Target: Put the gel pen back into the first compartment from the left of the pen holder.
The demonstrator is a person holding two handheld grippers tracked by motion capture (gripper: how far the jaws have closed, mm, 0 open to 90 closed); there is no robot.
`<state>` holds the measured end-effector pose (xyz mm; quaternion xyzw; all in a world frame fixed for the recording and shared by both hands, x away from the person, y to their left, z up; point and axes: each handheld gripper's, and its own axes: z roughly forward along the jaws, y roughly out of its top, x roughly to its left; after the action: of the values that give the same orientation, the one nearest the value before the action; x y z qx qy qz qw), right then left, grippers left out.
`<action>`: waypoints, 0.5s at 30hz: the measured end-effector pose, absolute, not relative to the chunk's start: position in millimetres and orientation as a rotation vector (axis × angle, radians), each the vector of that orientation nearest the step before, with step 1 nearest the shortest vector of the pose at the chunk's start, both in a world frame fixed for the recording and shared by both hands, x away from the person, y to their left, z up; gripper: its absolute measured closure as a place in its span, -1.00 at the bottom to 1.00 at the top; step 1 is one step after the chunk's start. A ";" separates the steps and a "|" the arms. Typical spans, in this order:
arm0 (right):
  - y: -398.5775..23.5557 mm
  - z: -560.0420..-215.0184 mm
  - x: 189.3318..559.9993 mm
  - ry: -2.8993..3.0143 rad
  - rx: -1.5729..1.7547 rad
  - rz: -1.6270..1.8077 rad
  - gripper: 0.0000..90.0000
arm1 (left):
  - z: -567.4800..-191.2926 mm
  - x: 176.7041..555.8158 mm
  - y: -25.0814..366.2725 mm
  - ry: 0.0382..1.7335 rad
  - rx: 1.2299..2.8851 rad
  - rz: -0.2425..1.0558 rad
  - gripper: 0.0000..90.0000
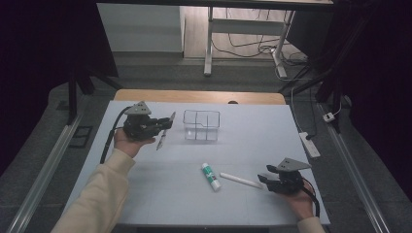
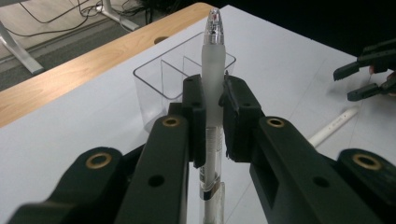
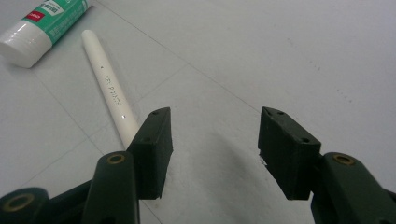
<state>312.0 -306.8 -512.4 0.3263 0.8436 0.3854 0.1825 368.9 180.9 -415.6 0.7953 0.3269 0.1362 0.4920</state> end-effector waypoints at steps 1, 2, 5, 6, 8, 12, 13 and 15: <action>-306.9 -512.5 312.1 2.380 0.922 1.088 -0.02 | -415.4 369.4 180.0 0.792 1.933 0.331 0.78; -306.8 -512.5 312.2 2.381 0.922 1.087 -0.02 | -415.2 369.9 179.0 0.791 1.932 0.332 0.78; -306.8 -512.6 312.3 2.385 0.921 1.080 -0.02 | -414.3 371.6 176.8 0.791 1.925 0.333 0.78; -306.6 -512.9 312.4 2.382 0.921 1.083 -0.02 | -413.8 372.5 176.4 0.790 1.926 0.335 0.78; -306.6 -512.9 312.4 2.382 0.922 1.083 -0.02 | -412.8 374.2 175.2 0.793 1.922 0.337 0.78; -306.7 -512.8 312.4 2.382 0.923 1.083 -0.02 | -410.7 378.0 173.1 0.796 1.910 0.336 0.78; -306.7 -512.7 312.3 2.382 0.923 1.084 -0.02 | -410.1 378.8 172.5 0.797 1.911 0.340 0.78; -306.9 -512.6 312.4 2.380 0.923 1.083 -0.02 | -408.9 380.4 171.6 0.797 1.908 0.343 0.78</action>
<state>312.4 -306.9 -512.6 0.3272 0.8438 0.3840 0.1832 380.4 171.6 -408.9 0.7888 0.3294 0.1417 0.4992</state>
